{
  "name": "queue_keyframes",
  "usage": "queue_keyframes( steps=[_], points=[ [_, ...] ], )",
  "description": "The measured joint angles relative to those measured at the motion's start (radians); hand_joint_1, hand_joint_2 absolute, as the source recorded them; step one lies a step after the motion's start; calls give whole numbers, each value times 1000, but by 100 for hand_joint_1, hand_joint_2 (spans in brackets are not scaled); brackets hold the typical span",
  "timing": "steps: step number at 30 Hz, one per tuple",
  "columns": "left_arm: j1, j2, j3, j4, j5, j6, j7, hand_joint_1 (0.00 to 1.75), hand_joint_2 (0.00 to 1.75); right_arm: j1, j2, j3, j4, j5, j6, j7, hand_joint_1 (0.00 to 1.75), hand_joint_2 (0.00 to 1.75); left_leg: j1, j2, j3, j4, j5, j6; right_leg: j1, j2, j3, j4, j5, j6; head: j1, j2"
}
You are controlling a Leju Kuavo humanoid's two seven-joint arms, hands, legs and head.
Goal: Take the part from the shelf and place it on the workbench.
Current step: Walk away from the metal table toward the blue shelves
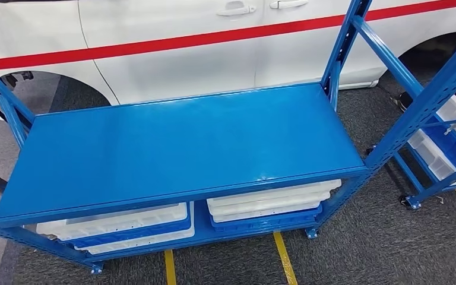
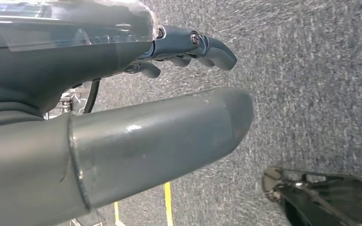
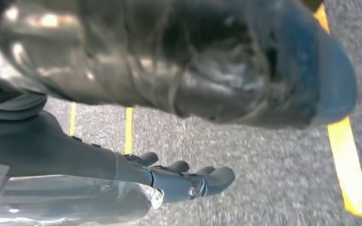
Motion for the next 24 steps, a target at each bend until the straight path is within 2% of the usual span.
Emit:
queue_keyframes(
  steps=[1, 2, 4, 6, 9, 10, 11, 12, 14, 15, 16, 17, 19, 20, 21, 22, 24],
  points=[
    [0, 0, 0, 0, -1, -2, 0, 0, 0, 0, 1, 0, 0, 0, 0, 0, 0, 0, 2, 0, 1, 8, 5, -2, 0, -1, -3, 1, 2, 1, 0, 0],
    [1, 1, 0, 0, -3, -3, 1, 0, 0, 0, 1, 0, 0, 0, 0, 0, 0, 0, 3, 0, 20, -22, 27, -3, -1, -1, -5, 2, 4, 3, 0, 0],
    [0, 1, 0, 0, -5, -4, 2, 0, 0, 0, 3, 0, 0, 1, 0, 0, 0, 0, 4, 0, 94, -155, 86, 1, -1, -1, -7, 5, 8, 8, 0, 0],
    [-2, 2, 0, 0, -6, -5, 2, 0, 0, 0, 4, 0, 0, 2, -1, 0, 0, 0, 0, 0, 141, -250, 113, 10, 1, -1, -8, 7, 12, 20, 0, 0],
    [-1, 2, 0, 0, -11, -7, 3, 0, 0, 0, 4, -1, 0, 5, -1, 0, 0, 0, -5, -1, 142, -269, 126, 30, 0, 0, -8, 4, 23, 41, 0, 0],
    [0, 2, 0, 0, -13, -8, 4, 0, 0, 0, 4, -1, 0, 6, -1, 0, 0, 0, -4, 1, 140, -273, 133, 37, -2, 1, -11, 9, 16, 46, 0, 0],
    [0, 1, 0, 0, -15, -9, 4, 0, 0, 0, 4, -1, 0, 8, -1, 0, 0, 0, -2, 3, 137, -276, 141, 45, -2, 2, -19, 29, -5, 49, 0, 0],
    [0, 1, 0, 0, -15, -9, 5, 0, 0, 0, 4, -1, 0, 9, -1, 0, 0, 0, 0, 5, 133, -279, 148, 52, -3, 3, -34, 69, -39, 52, 1, 0],
    [0, 1, 0, 0, -15, -10, 5, 0, 0, 1, 4, -1, 0, 11, -2, 1, 0, 0, -3, 7, 120, -277, 156, 60, -3, 4, -80, 196, -121, 55, 0, 0],
    [1, 1, 0, 0, -15, -10, 5, 0, 0, 1, 4, -1, 0, 12, -2, 1, 0, 0, -5, 8, 114, -276, 158, 61, -4, 4, -96, 250, -144, 56, 0, 0],
    [2, 2, 0, 0, -15, -10, 5, 0, 0, 1, 4, -1, 0, 12, -2, 1, 0, 44, -6, 8, 109, -275, 160, 62, -4, 4, -98, 273, -146, 57, 0, 0],
    [2, 2, 0, 0, -16, -10, 5, 0, 0, 1, 4, -1, 0, 13, -2, 0, 0, 87, -8, 8, 107, -273, 161, 61, -4, 4, -79, 256, -128, 55, 0, 0],
    [1, 1, 0, 0, -16, -10, 5, 0, 0, 1, 4, -1, 0, 14, -2, 0, 0, 175, -9, 8, 105, -269, 161, 59, -1, 4, 1, 131, -74, 46, 0, 0],
    [1, 1, 0, 0, -17, -10, 5, 0, 0, 1, 3, -1, 0, 14, -4, 1, 0, 175, -10, 7, 102, -265, 160, 56, 2, 4, 39, 68, -57, 40, 0, 0],
    [0, 0, 0, 0, -17, -11, 5, 0, 0, 0, 3, -1, 0, 15, -7, 1, 0, 175, -12, 7, 100, -260, 157, 53, 4, 4, 65, 20, -50, 36, 0, 0],
    [0, 1, 0, 0, -17, -11, 5, 0, 0, 0, 3, -1, 0, 17, -15, 6, 0, 175, -14, 7, 97, -257, 155, 51, 5, 4, 76, -3, -51, 34, 0, 0],
    [-1, 2, 0, 0, -20, -11, 5, 0, 0, -1, 5, -2, 0, 25, -43, 24, 0, 87, -16, 7, 97, -253, 151, 46, 6, 3, 78, -10, -55, 33, 0, 0]
  ],
)
